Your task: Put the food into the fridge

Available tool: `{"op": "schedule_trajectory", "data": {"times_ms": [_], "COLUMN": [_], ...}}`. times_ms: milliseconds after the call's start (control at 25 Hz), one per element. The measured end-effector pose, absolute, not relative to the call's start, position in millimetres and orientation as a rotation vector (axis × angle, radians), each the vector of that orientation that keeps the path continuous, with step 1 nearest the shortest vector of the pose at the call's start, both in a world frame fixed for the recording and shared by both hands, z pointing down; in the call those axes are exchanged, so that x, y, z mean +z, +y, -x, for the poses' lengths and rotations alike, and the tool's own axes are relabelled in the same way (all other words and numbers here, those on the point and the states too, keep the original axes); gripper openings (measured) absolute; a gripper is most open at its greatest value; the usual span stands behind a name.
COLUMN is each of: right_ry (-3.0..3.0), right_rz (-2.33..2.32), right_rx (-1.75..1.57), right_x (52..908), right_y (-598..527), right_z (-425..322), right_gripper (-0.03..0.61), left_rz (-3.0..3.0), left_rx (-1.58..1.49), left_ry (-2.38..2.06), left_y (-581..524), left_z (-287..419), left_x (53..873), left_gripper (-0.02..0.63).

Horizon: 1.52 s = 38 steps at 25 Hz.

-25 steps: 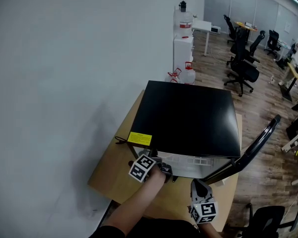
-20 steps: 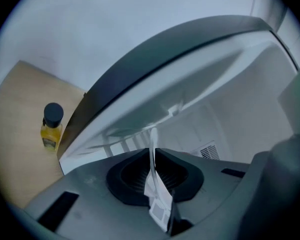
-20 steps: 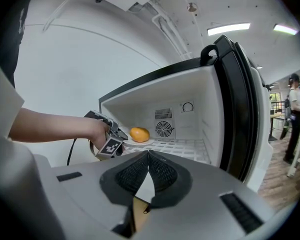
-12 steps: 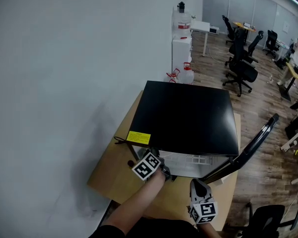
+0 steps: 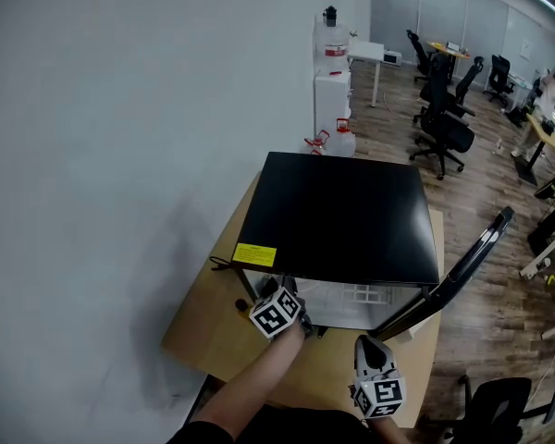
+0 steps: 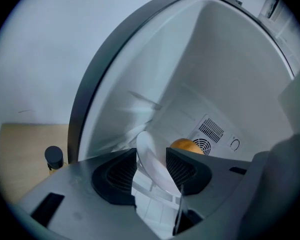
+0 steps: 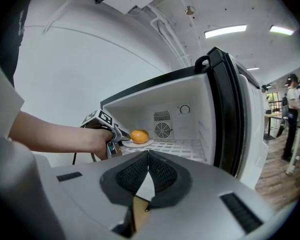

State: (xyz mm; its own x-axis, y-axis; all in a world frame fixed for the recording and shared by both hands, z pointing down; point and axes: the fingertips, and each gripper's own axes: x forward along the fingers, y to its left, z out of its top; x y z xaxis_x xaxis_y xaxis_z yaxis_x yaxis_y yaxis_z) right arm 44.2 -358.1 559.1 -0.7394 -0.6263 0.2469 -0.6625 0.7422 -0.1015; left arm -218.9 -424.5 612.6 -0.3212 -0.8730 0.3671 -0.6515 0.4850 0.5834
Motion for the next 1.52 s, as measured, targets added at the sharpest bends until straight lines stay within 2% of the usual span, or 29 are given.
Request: {"op": "schedule_trajectory", "data": {"times_ms": [360, 520, 1120, 1520], "right_ry": [-2.761, -2.752, -2.753, -2.744], "right_rz": [-1.024, -1.027, -1.035, -1.053], "right_rx": [0.27, 0.271, 0.225, 0.19], "right_x": [553, 555, 550, 544], "right_y": [-344, -336, -310, -292], "right_z": [-45, -48, -45, -33], "right_gripper": [0.06, 0.06, 0.06, 0.06], "left_rz": [-1.351, -1.393, -1.46, -1.73], "left_rx": [-0.293, -0.266, -0.355, -0.179], "left_ry": [-2.158, -2.152, -2.078, -2.115], "left_y": [-419, -420, -378, -318], "left_z": [212, 206, 195, 159], "left_x": [613, 612, 595, 554], "left_gripper": [0.193, 0.236, 0.25, 0.25]}}
